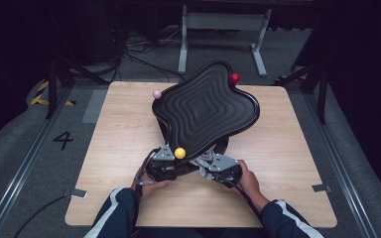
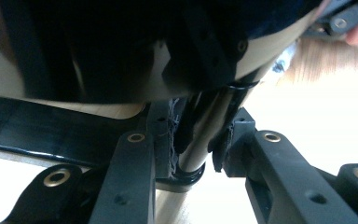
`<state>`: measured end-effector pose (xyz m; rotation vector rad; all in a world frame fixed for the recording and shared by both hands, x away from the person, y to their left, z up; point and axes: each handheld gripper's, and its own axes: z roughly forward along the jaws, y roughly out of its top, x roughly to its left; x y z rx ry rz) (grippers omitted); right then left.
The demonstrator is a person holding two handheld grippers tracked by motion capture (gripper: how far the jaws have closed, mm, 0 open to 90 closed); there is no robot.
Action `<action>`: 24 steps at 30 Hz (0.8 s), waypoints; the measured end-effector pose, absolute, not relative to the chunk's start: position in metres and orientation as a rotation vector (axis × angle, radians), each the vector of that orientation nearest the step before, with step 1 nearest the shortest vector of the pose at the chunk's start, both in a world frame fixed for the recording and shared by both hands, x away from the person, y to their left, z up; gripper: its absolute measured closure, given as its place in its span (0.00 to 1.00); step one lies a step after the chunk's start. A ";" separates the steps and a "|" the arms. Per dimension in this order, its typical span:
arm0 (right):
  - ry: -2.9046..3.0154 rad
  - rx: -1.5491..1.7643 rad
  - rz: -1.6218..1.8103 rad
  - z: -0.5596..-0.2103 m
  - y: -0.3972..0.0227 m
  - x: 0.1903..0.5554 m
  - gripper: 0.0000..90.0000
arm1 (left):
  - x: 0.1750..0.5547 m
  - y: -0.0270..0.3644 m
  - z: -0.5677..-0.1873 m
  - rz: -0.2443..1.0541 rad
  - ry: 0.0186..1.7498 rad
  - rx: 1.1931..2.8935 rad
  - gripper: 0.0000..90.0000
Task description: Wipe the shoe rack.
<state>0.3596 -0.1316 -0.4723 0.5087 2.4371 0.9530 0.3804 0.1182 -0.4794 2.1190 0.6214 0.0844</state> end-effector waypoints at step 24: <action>2.465 0.522 0.992 -0.474 -0.140 0.363 0.87 | 0.380 0.118 -0.479 0.089 0.620 2.120 0.79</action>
